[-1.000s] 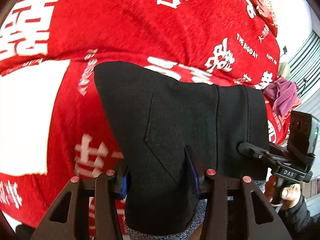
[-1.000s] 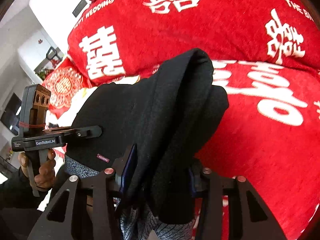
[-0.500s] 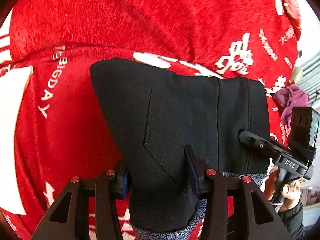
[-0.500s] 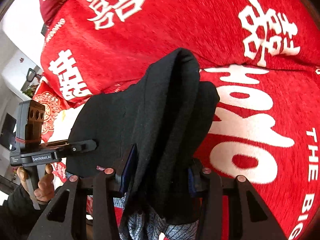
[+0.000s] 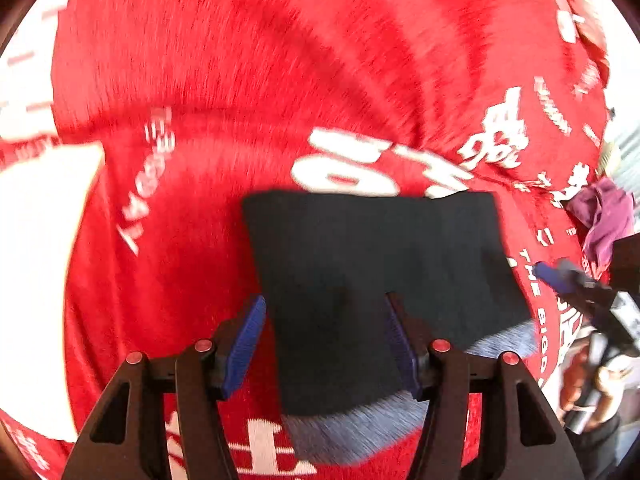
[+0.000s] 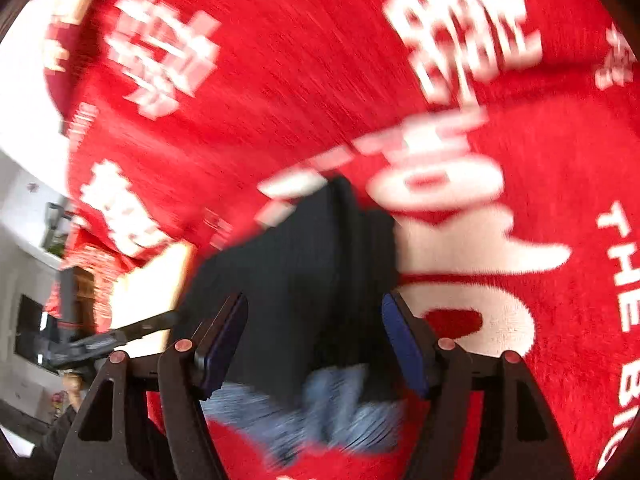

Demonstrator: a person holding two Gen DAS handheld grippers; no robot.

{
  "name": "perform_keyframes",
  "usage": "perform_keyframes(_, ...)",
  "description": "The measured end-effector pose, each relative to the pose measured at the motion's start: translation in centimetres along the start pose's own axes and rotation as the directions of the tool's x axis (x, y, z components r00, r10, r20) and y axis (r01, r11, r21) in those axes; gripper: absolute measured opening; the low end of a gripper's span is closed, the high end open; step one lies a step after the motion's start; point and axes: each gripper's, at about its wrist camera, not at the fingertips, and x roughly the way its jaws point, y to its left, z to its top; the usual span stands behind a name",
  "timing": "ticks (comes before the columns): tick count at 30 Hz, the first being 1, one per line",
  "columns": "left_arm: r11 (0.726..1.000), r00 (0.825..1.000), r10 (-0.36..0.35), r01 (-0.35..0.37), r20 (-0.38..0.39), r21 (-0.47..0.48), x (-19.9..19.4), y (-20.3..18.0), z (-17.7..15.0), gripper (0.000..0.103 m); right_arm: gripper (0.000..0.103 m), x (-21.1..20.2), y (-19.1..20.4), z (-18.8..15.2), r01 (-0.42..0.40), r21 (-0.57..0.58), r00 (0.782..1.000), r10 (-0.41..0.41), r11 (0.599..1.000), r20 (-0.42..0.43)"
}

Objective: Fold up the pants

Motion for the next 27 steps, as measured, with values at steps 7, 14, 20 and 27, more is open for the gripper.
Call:
perform_keyframes(7, 0.998, 0.999, 0.012, -0.008, -0.052, 0.07, 1.2, -4.4, -2.9, 0.063, 0.083, -0.2, 6.5, -4.1, -0.166, -0.153, 0.985, 0.157, 0.974, -0.069)
perform_keyframes(14, 0.972, 0.989, 0.14, -0.129, -0.046, 0.199, 4.2, -7.0, -5.6, 0.095, 0.082, 2.9, 2.6, -5.8, -0.091, -0.036, 0.991, 0.087, 0.995, -0.1)
perform_keyframes(20, 0.964, 0.984, 0.176, -0.166, -0.03, 0.21, 3.9, -7.5, -6.0, 0.095, 0.085, 2.1, 2.5, -5.1, -0.114, 0.055, 0.99, 0.118, 0.992, -0.078)
perform_keyframes(27, 0.972, 0.99, 0.144, -0.14, -0.008, 0.188, 2.9, -7.7, -4.8, 0.095, 0.103, -0.5, 8.1, 0.7, 0.057, -0.168, 0.997, -0.049, 0.984, 0.051)
